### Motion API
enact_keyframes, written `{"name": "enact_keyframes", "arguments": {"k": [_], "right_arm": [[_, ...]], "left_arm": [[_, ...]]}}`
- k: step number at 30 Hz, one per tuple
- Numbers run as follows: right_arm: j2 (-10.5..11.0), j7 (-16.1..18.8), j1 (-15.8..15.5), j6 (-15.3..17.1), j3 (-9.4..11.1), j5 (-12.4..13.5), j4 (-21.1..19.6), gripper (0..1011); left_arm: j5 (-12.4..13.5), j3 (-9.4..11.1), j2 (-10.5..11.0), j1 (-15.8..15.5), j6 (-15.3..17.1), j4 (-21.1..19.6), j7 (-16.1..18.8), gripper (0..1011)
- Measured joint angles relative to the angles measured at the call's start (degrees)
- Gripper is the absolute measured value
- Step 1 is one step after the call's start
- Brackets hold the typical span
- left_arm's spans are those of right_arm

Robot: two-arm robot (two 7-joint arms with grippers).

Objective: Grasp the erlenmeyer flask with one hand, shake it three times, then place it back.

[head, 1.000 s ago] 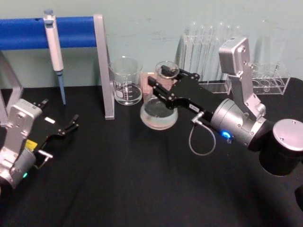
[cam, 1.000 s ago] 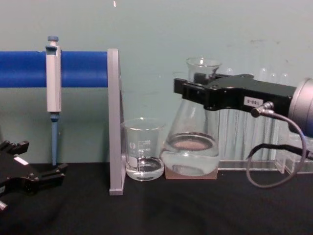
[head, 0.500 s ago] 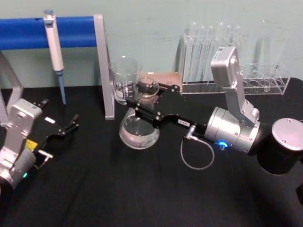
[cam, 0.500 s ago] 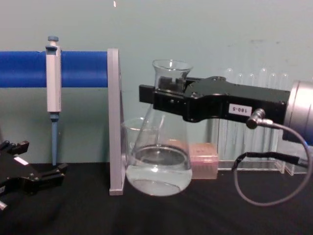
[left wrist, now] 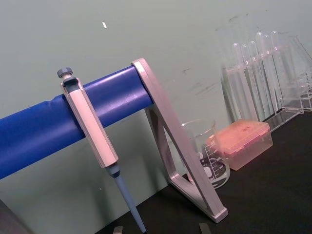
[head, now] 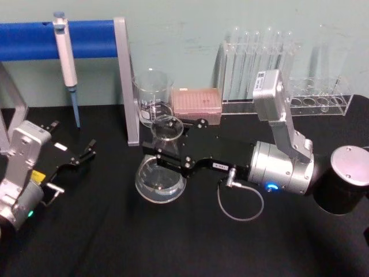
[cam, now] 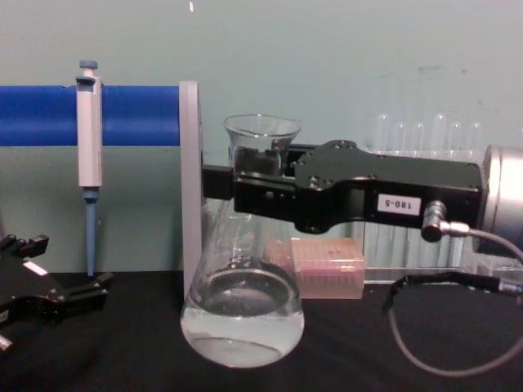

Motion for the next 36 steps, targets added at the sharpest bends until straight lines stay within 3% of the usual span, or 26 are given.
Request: {"name": "enact_keyframes", "arguments": {"k": [9, 20, 26, 36], "right_arm": [[1.5, 2.2, 0.8, -1.0, -2.0, 1.0, -0.3, 449], [2.0, 0.9, 1.4, -1.5, -3.0, 1.7, -0.1, 449], [1.8, -2.1, 1.3, -1.6, -2.6, 1.8, 0.1, 449], [-0.3, -11.8, -0.6, -0.4, 1.0, 0.0, 0.6, 449]], "left_arm": [[0.0, 0.0, 0.0, 0.0, 0.0, 0.0, 0.0, 1001], [0.0, 0.0, 0.0, 0.0, 0.0, 0.0, 0.0, 1001], [0.0, 0.0, 0.0, 0.0, 0.0, 0.0, 0.0, 1001], [0.0, 0.0, 0.0, 0.0, 0.0, 0.0, 0.0, 1001]]}}
